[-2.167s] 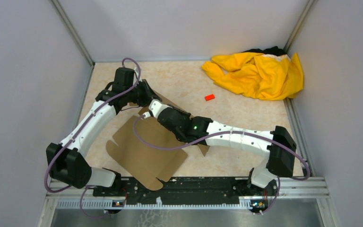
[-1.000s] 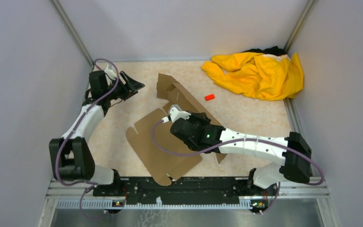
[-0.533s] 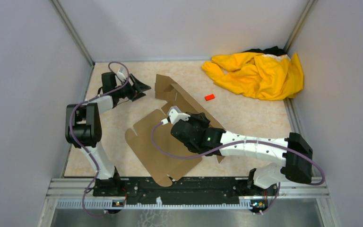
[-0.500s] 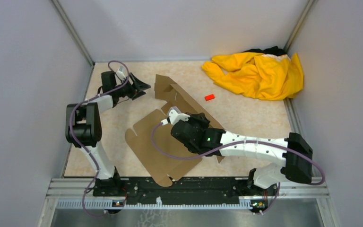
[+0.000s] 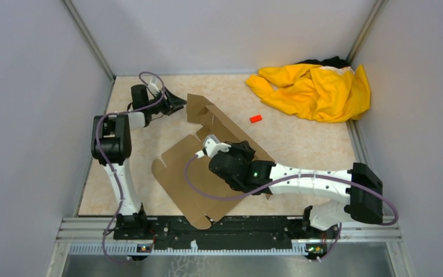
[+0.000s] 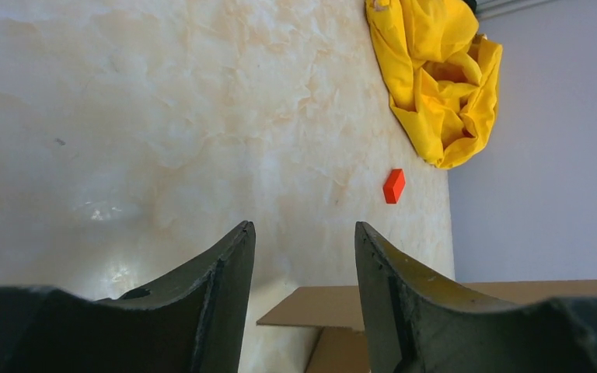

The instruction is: Fold the paper box

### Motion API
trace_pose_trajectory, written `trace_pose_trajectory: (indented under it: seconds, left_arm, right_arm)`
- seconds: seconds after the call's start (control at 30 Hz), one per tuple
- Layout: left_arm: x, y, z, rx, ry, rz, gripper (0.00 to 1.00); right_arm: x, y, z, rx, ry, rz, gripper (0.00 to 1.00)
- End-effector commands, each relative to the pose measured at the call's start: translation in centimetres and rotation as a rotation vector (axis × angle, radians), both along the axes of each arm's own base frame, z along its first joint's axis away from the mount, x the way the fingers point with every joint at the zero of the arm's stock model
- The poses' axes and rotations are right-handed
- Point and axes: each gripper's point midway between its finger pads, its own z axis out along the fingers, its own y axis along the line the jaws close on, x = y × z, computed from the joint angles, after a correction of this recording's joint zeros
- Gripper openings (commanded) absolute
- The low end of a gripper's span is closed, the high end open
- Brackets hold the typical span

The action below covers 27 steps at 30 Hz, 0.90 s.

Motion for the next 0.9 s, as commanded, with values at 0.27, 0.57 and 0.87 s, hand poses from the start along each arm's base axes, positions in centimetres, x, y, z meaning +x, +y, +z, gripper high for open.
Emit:
trace_pose_trajectory:
  seconds: [0.27, 0.57, 0.87]
  left_arm:
    - [-1.4, -6.5, 4.2, -0.043, -0.277, -0.232, 0.57]
    - [-5.9, -6.5, 4.2, -0.061, -0.302, -0.254, 0.58]
    - [-8.6, -6.2, 4.1, -0.064, -0.346, -0.259, 0.62]
  right_arm:
    - [-0.3, 0.9, 0.9, 0.053, -0.014, 0.025, 0.0]
    - [-0.1, 1.4, 0.0, -0.002, 0.007, -0.002, 0.0]
    - [-0.2, 1.2, -0.7, -0.069, 0.012, -0.032, 0.0]
